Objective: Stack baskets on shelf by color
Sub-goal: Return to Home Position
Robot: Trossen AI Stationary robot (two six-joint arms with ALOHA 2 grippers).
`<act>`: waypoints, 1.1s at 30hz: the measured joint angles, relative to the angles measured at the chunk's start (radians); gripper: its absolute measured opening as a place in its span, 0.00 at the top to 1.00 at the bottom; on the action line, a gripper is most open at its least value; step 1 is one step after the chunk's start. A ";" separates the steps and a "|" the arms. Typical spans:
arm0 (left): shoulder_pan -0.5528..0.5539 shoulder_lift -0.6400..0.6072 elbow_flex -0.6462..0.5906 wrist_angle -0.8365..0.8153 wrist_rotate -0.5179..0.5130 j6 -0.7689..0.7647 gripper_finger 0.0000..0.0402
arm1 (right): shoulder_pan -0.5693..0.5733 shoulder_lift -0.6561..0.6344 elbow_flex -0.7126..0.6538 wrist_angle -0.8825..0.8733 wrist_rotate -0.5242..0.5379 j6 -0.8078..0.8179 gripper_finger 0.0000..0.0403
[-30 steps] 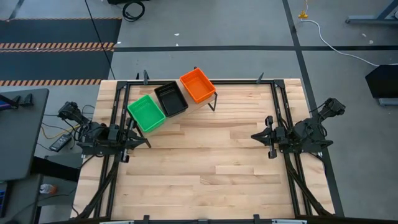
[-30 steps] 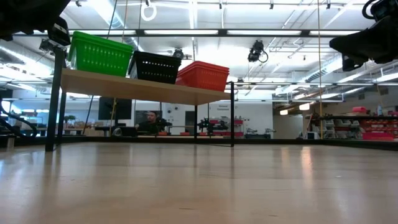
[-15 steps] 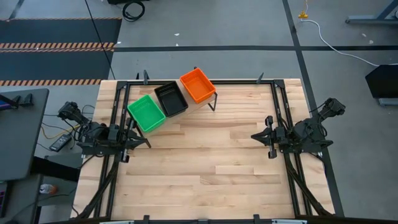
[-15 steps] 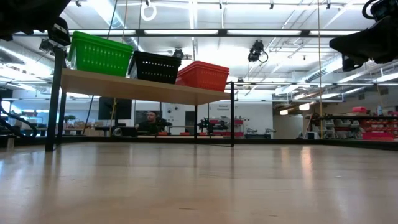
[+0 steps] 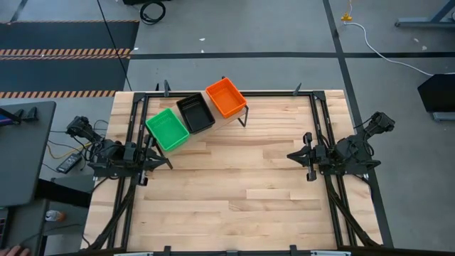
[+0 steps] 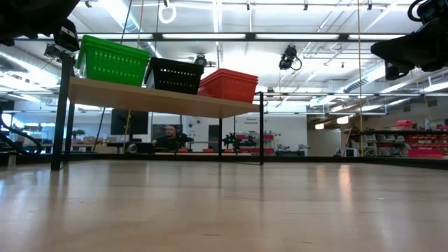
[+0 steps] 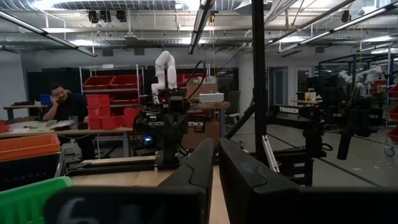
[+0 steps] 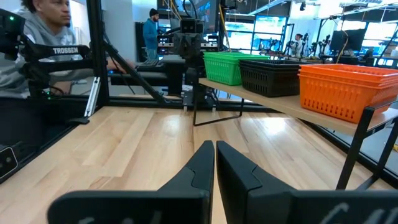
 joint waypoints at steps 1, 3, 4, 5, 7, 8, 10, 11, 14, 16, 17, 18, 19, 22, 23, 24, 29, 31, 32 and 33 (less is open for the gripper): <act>0.000 0.000 0.000 0.000 0.000 0.000 0.92 | 0.000 0.000 0.000 0.000 0.000 0.000 0.94; 0.000 0.000 0.000 0.000 0.000 0.000 0.93 | 0.000 0.000 0.000 0.000 0.000 0.000 0.94; 0.000 0.000 0.000 0.000 0.000 0.000 0.93 | 0.000 0.000 0.000 0.000 0.000 0.000 0.94; 0.000 0.000 0.000 0.000 0.000 0.000 0.94 | 0.000 0.000 0.000 0.000 0.000 0.000 0.94; 0.000 0.000 0.000 0.000 0.000 0.000 0.94 | 0.000 0.000 0.000 0.000 0.000 0.000 0.94; 0.000 0.000 0.000 0.000 0.000 0.000 0.93 | 0.000 0.000 0.000 0.000 0.000 0.000 0.94; 0.000 0.000 0.000 0.000 0.000 0.000 0.93 | 0.000 0.000 0.000 0.000 0.000 0.000 0.94; 0.000 0.000 0.000 0.000 0.000 0.000 0.92 | 0.000 0.000 0.000 0.000 0.000 0.000 0.94; 0.000 0.000 0.000 0.000 0.000 0.000 0.92 | 0.000 0.000 0.000 0.000 0.000 0.000 0.94; 0.000 0.000 0.000 0.000 0.000 0.000 0.92 | 0.000 0.000 0.000 0.000 0.000 0.000 0.94; 0.000 0.000 0.000 0.000 0.000 0.000 0.92 | 0.000 0.000 0.000 0.000 0.000 0.000 0.94; 0.000 0.000 0.000 0.000 0.000 0.000 0.92 | 0.000 0.000 0.000 0.000 0.000 0.000 0.94; 0.000 0.000 0.000 0.000 0.000 0.000 0.92 | 0.000 0.000 0.000 0.000 0.000 0.000 0.94; 0.000 0.000 0.000 0.000 0.000 0.000 0.94 | 0.000 0.000 0.000 0.000 0.000 0.000 0.94; 0.000 0.000 0.000 0.000 0.000 0.000 0.94 | 0.000 0.000 0.000 0.000 0.000 0.000 0.94; 0.000 0.000 0.000 0.000 0.000 0.000 0.94 | 0.000 0.000 0.000 0.000 0.000 0.000 0.94; 0.000 0.000 0.000 0.000 0.000 0.000 0.94 | 0.000 0.000 0.000 0.000 0.000 0.000 0.94; 0.000 -0.002 0.000 0.001 0.000 0.000 0.93 | 0.000 0.000 0.000 0.000 0.000 0.000 0.94; 0.000 -0.002 0.000 0.001 0.000 0.000 0.93 | 0.000 0.000 0.000 0.000 0.000 0.000 0.94; 0.000 -0.002 0.000 0.000 0.000 0.000 0.92 | 0.000 0.000 0.000 0.000 0.000 0.000 0.94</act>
